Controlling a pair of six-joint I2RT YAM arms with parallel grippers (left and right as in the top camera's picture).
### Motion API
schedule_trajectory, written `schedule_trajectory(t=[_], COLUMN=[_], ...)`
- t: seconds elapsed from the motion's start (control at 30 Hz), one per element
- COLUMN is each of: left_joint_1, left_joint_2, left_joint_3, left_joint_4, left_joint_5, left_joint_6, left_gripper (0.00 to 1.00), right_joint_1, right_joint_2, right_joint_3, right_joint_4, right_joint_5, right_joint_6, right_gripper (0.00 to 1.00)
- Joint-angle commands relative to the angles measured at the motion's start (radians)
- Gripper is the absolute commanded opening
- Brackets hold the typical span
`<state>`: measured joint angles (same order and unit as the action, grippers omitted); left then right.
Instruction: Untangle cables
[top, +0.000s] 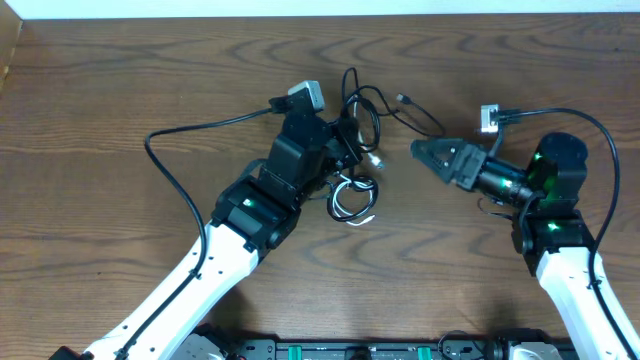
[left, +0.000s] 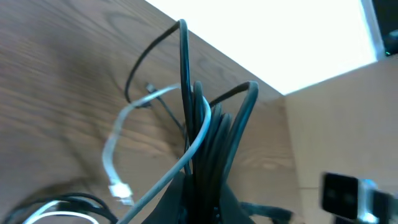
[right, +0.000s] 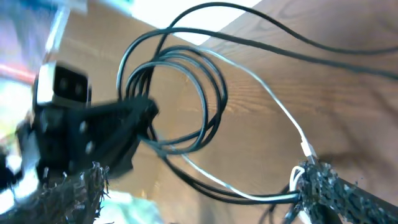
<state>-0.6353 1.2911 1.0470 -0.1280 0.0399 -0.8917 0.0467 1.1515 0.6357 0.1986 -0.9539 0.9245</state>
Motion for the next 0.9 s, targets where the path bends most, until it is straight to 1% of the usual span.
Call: schedule_trajectory(t=[0.0, 0.17, 0.23, 0.3, 0.33, 0.37, 0.43, 0.47, 0.53, 0.57, 0.63, 0.7, 0.77, 0.87], left_joint_1=[-0.021, -0.039, -0.049, -0.059, -0.063, -0.069, -0.076, -0.08, -0.091, -0.091, -0.091, -0.091, -0.091, -0.091], left_joint_2=[-0.024, -0.024, -0.024, -0.024, -0.024, -0.024, -0.024, -0.024, -0.024, -0.024, -0.024, -0.024, -0.024, -0.024], left_joint_3=[0.015, 0.015, 0.015, 0.015, 0.015, 0.015, 0.015, 0.015, 0.015, 0.015, 0.015, 0.015, 0.015, 0.015], left_joint_4=[0.035, 0.076, 0.085, 0.086, 0.085, 0.085, 0.089, 0.093, 0.093, 0.093, 0.092, 0.092, 0.087, 0.083], left_joint_5=[0.058, 0.087, 0.093, 0.1, 0.104, 0.117, 0.149, 0.159, 0.159, 0.16, 0.171, 0.188, 0.189, 0.189], left_joint_6=[-0.046, -0.055, -0.057, -0.057, -0.057, -0.057, -0.057, -0.057, -0.056, -0.056, -0.056, -0.056, -0.052, -0.004], left_gripper=[0.08, 0.08, 0.08, 0.08, 0.08, 0.08, 0.08, 0.08, 0.08, 0.08, 0.08, 0.08, 0.08, 0.08], right_joint_1=[0.065, 0.133, 0.151, 0.162, 0.165, 0.166, 0.166, 0.166, 0.166, 0.166, 0.166, 0.165, 0.164, 0.162], right_joint_2=[0.001, 0.001, 0.001, 0.001, 0.001, 0.001, 0.001, 0.001, 0.001, 0.001, 0.001, 0.001, 0.001, 0.001], right_joint_3=[0.01, 0.01, 0.01, 0.01, 0.01, 0.01, 0.009, 0.01, 0.009, 0.01, 0.01, 0.009, 0.009, 0.009], right_joint_4=[0.0, 0.0, -0.001, -0.001, -0.003, -0.009, -0.009, -0.009, -0.019, -0.031, -0.056, -0.074, -0.079, -0.078], right_joint_5=[0.106, 0.187, 0.214, 0.236, 0.245, 0.254, 0.257, 0.257, 0.265, 0.273, 0.294, 0.309, 0.312, 0.317], right_joint_6=[0.253, 0.433, 0.475, 0.493, 0.493, 0.493, 0.492, 0.492, 0.492, 0.492, 0.485, 0.476, 0.461, 0.446], right_gripper=[0.98, 0.99, 0.99, 0.96, 0.89, 0.72, 0.49, 0.39, 0.23, 0.18, 0.14, 0.01, 0.01, 0.01])
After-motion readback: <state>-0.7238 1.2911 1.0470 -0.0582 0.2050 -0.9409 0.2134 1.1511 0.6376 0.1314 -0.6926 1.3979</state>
